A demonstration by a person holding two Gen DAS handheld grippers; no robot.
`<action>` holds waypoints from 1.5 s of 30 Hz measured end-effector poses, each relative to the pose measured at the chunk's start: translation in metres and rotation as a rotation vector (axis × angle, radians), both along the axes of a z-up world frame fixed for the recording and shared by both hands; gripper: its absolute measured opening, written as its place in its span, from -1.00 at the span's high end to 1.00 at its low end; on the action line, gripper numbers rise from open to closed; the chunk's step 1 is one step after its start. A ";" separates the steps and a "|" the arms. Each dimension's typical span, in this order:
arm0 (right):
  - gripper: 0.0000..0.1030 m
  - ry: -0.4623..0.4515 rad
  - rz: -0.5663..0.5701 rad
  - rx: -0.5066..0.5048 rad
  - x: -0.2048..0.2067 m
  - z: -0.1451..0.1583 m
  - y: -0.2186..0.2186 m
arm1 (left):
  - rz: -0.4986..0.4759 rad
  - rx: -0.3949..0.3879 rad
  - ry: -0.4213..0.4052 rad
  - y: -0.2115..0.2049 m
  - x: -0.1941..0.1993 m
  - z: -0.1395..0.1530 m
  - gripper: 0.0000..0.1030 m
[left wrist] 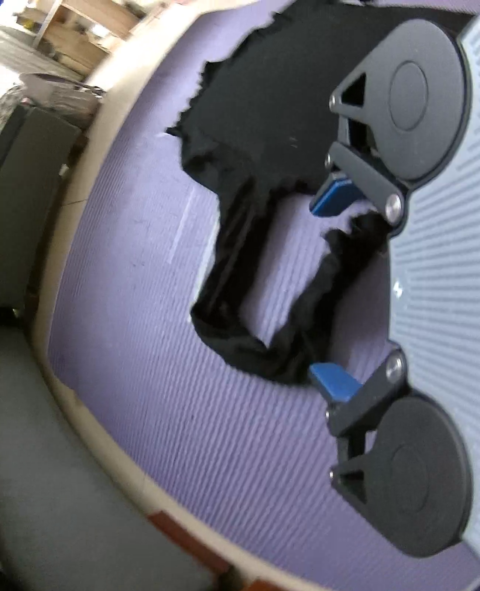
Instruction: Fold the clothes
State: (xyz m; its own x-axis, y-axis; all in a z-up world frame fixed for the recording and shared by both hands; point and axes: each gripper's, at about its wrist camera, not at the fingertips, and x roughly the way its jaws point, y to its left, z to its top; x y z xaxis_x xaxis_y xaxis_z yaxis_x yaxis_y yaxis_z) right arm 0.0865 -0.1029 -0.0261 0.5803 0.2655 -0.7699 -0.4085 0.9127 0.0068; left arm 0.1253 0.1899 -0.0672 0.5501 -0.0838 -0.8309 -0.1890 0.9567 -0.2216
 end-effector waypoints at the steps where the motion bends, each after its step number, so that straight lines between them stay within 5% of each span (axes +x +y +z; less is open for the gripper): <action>1: -0.47 0.004 0.014 -0.001 0.004 -0.001 0.009 | -0.002 0.001 0.000 0.000 0.000 -0.002 -0.45; 2: -0.47 0.007 0.032 -0.005 0.009 -0.002 0.020 | -0.015 0.026 -0.016 -0.003 0.000 -0.003 -0.41; 3: -0.47 0.008 0.048 -0.008 0.015 -0.002 0.029 | -0.031 0.054 -0.019 -0.005 0.001 -0.003 -0.18; 4: -0.47 0.009 0.059 -0.011 0.020 -0.003 0.036 | -0.044 0.074 -0.021 -0.006 0.002 -0.003 0.44; 5: -0.47 0.011 0.066 -0.012 0.023 -0.003 0.041 | -0.095 0.155 -0.029 -0.010 0.003 -0.003 0.81; 9: -0.47 0.018 0.125 -0.019 0.050 -0.006 0.078 | -0.066 0.122 -0.009 0.008 0.010 -0.003 0.88; 13: -0.47 -0.029 0.234 -0.040 0.069 -0.007 0.113 | 0.040 0.273 -0.034 0.029 0.010 0.007 0.88; 20: -0.47 -0.045 0.351 -0.051 0.094 -0.015 0.171 | 0.162 0.376 -0.192 0.063 0.000 0.046 0.88; 27: -0.38 -0.004 0.499 -0.045 0.102 -0.036 0.228 | 0.226 0.361 -0.094 0.091 -0.001 0.037 0.73; 31: -0.34 0.028 0.513 -0.104 0.105 -0.045 0.242 | 0.245 0.360 -0.020 0.100 -0.001 0.030 0.19; 34: -0.16 0.044 0.517 -0.079 0.118 -0.040 0.230 | 0.259 0.327 0.018 0.107 -0.001 0.025 -0.10; 36: 0.13 0.067 0.511 -0.081 0.133 -0.037 0.212 | 0.255 0.308 0.025 0.108 0.001 0.022 -0.15; 41: 0.46 0.144 0.552 -0.201 0.173 -0.041 0.184 | 0.248 0.319 0.038 0.108 0.004 0.018 -0.31; 45: 0.50 0.195 0.572 -0.183 0.191 -0.038 0.171 | 0.231 0.332 0.032 0.110 0.007 0.019 -0.39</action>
